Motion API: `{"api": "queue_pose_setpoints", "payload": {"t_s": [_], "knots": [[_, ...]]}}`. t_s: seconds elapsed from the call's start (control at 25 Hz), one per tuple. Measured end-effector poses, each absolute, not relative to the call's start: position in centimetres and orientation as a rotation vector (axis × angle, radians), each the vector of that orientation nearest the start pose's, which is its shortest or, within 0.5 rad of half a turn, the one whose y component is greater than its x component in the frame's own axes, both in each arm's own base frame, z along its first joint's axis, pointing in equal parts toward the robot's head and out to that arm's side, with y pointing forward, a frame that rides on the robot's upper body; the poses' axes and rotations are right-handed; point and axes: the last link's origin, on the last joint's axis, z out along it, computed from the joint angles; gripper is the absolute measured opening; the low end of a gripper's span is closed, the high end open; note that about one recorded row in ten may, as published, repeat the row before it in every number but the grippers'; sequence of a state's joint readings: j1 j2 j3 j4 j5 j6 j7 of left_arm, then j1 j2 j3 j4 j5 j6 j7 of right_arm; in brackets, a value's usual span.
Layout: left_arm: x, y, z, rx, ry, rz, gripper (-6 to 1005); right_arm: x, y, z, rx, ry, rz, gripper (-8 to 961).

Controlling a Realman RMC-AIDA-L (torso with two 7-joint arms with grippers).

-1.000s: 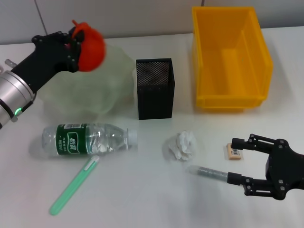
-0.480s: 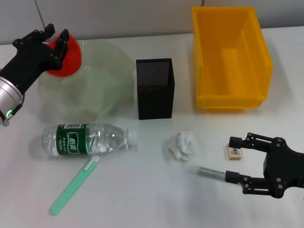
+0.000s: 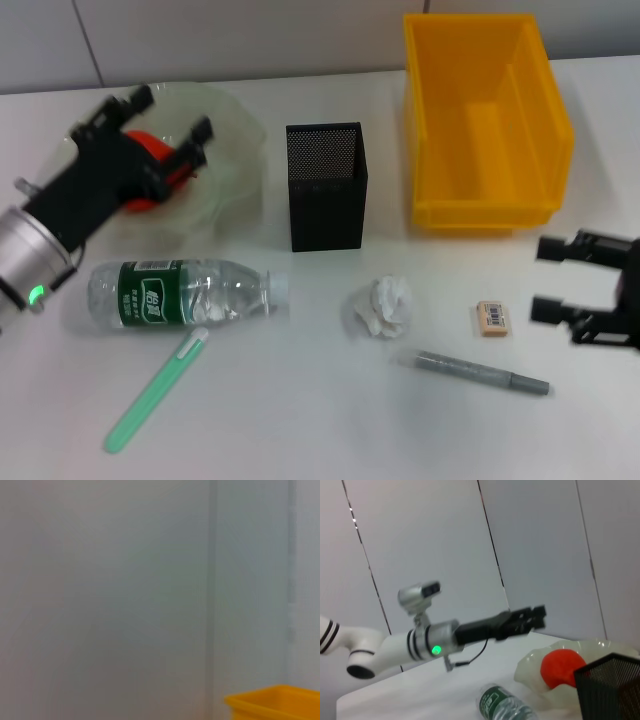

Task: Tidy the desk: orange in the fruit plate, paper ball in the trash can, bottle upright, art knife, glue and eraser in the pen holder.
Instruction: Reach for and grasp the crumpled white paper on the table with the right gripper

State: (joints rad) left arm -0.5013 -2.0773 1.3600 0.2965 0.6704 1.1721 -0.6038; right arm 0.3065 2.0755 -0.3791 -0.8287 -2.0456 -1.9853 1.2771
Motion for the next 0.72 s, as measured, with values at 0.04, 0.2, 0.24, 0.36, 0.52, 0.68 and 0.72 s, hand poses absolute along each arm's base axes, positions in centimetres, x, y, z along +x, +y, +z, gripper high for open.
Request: {"api": "queue_pose_setpoints", "payload": {"t_s": [0.04,0.2,0.24,0.36,0.52,0.68,0.72], "knots": [[-25.9,35.0,-3.4,-2.127,-0.360,-0.917,695,30.1,24.1,7.5,-2.635,0.564,0.897,805],[-26.4,32.3,-4.7,-2.213,-0.340,-0.939,813,27.3,25.8,10.9,-2.700,0.674,0.747,805],[-26.8,31.1,-5.3,-2.244,-0.343,-0.937,813,26.3,26.4,11.7,-2.714,0.723,0.671,806],[-27.6,29.5,-6.0,-2.284,-0.365,-0.917,813,23.3,27.6,12.9,-2.757,0.756,0.429,806],[-28.2,28.0,-6.8,-2.332,-0.377,-0.893,813,19.3,28.7,12.8,-2.766,0.742,0.057,806],[-28.6,26.8,-7.5,-2.390,-0.351,-0.859,812,16.8,30.0,11.2,-2.766,0.793,-0.178,805],[-28.7,26.4,-7.8,-2.416,-0.338,-0.848,812,16.7,30.5,10.7,-2.754,0.829,-0.206,805]]}}
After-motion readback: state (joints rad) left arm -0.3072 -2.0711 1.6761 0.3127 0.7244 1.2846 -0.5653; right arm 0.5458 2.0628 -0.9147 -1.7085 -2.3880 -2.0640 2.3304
